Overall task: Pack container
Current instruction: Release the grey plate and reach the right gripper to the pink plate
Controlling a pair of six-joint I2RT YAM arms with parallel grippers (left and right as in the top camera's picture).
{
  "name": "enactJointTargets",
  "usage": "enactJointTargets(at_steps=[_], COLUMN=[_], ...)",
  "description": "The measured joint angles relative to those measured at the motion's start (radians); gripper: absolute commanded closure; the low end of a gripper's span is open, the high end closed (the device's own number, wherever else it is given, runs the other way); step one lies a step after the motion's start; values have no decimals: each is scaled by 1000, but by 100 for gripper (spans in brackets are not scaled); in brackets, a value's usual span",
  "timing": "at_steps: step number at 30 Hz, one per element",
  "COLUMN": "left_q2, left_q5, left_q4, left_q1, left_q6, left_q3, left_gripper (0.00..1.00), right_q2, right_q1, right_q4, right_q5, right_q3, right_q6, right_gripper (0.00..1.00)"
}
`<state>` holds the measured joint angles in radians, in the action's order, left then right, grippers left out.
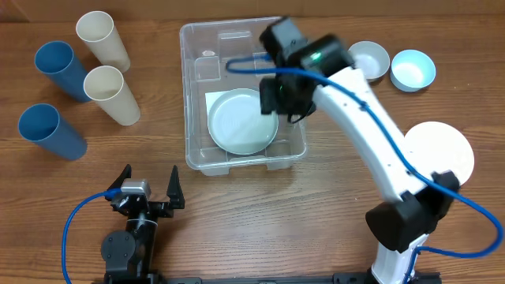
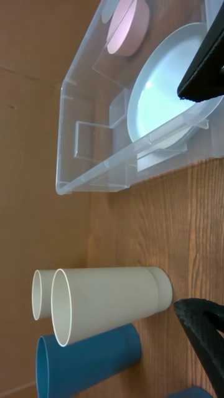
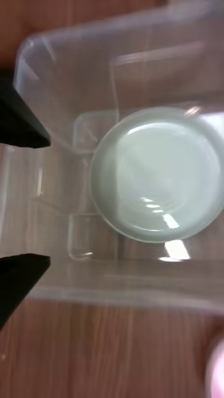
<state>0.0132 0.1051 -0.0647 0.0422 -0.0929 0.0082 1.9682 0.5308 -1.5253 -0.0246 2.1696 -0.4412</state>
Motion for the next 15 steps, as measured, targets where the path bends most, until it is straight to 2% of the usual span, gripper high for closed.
enactJointTargets(at_steps=[2,4,12,15], left_q2=[0,0,0,0], left_q5=[0,0,0,0], left_q4=[0,0,0,0], left_q1=[0,0,0,0], left_q6=[0,0,0,0], left_q3=[0,0,0,0], left_gripper=[0,0,0,0], right_q2=[-2,-7,-17,-53], right_q1=[-51,-126,-539,-681], right_q4=[-115,-156,-168,-167], right_q5=[30,40,6,2], right_q3=[153,194,193,113], right_q6=[-35,-51,-76,-79], right_gripper=[40,39,37,36])
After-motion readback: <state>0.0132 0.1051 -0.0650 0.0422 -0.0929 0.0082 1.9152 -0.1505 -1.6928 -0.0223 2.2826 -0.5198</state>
